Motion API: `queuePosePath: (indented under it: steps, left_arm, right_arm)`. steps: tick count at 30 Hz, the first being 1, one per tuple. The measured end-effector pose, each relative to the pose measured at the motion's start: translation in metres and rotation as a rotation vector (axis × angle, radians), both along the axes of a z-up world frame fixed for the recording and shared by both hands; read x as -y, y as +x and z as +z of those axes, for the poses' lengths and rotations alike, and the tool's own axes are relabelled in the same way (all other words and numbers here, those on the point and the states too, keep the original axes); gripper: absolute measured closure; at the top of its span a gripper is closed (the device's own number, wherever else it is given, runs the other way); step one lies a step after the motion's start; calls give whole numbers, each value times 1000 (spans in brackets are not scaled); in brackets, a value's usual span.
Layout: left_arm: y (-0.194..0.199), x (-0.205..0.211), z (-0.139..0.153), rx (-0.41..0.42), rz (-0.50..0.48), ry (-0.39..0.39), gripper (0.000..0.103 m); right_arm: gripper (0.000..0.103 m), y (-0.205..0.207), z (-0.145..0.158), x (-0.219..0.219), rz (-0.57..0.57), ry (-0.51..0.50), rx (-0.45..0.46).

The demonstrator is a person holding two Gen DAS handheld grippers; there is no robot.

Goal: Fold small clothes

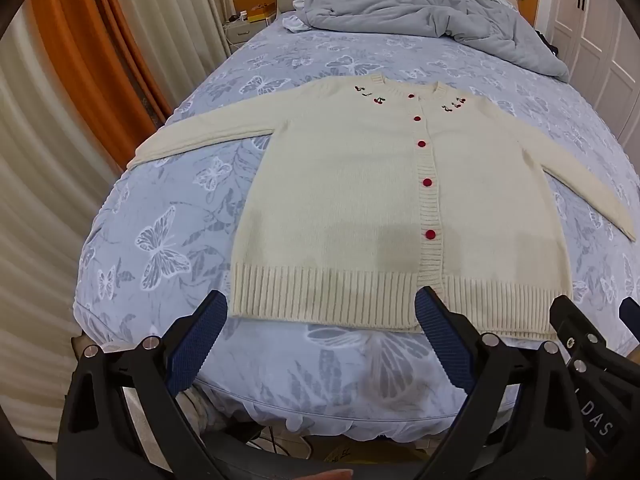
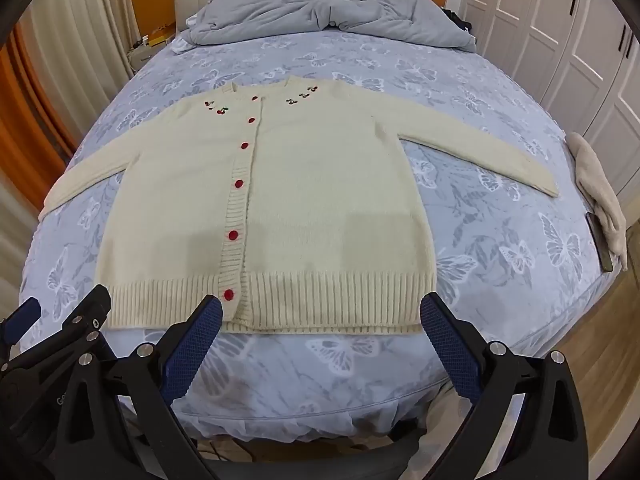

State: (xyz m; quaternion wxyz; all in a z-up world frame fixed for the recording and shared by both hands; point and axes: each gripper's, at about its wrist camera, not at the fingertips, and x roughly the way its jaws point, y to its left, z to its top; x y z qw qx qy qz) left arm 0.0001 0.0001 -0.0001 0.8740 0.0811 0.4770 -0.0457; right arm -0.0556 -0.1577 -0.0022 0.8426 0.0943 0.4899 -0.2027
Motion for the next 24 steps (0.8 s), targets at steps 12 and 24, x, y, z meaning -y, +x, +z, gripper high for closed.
queuePosePath:
  steps: [12, 24]
  left_arm:
    - [-3, 0, 0, -6, 3, 0, 11]
    - [0, 0, -13, -31, 8, 0, 11]
  right_arm:
    - [5, 3, -2, 0, -1, 2, -2]
    - [5, 0, -9, 2, -3, 18, -12]
